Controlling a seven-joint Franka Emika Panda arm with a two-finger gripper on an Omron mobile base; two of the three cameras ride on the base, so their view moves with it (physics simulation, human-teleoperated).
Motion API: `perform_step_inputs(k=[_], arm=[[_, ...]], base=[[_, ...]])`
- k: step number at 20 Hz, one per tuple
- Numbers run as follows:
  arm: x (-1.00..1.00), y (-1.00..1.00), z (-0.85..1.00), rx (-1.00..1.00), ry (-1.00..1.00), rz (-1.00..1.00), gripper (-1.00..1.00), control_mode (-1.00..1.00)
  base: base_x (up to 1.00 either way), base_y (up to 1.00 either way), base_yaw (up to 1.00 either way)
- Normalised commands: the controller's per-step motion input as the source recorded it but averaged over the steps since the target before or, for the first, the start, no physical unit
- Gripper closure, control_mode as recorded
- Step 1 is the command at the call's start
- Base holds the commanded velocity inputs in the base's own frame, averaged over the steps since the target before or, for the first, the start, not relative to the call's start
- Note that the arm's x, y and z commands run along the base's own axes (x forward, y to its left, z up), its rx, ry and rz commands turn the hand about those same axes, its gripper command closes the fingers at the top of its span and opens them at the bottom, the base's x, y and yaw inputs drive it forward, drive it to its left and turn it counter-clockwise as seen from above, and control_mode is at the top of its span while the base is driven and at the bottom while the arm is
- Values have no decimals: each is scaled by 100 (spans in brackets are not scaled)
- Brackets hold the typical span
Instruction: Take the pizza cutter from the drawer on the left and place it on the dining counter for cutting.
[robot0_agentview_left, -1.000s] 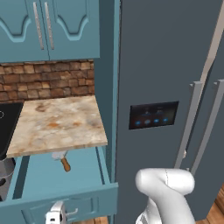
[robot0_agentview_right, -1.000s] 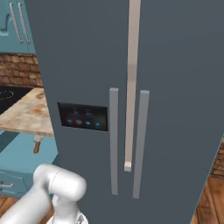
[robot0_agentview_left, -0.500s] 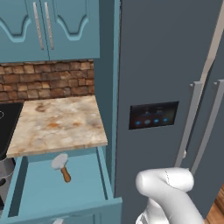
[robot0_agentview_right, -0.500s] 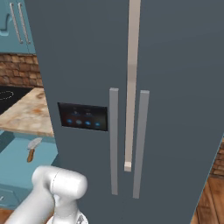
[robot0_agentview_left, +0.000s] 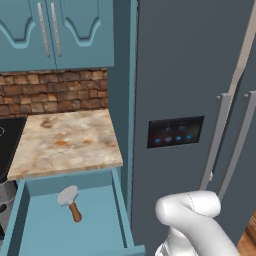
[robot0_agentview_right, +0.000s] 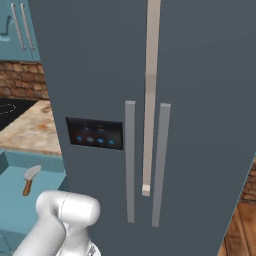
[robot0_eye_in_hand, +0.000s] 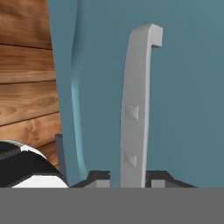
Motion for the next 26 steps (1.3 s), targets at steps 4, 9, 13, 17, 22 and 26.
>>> perform_step_inputs(k=[4,9,13,17,22,26], arm=[[-74,0,-23,0,3,-2,100,-100],[-63,0,-15,0,5,-1,100,-100],[-27,0,-4,0,6,-1,-100,-100],[-34,0,0,0,5,-3,-100,-100],[-90,0,21,1,0,-13,-100,-100],[-99,0,60,8,0,-15,-100,-100]], base=[[0,0,0],[0,0,0],[0,0,0],[0,0,0],[0,0,0],[0,0,0]])
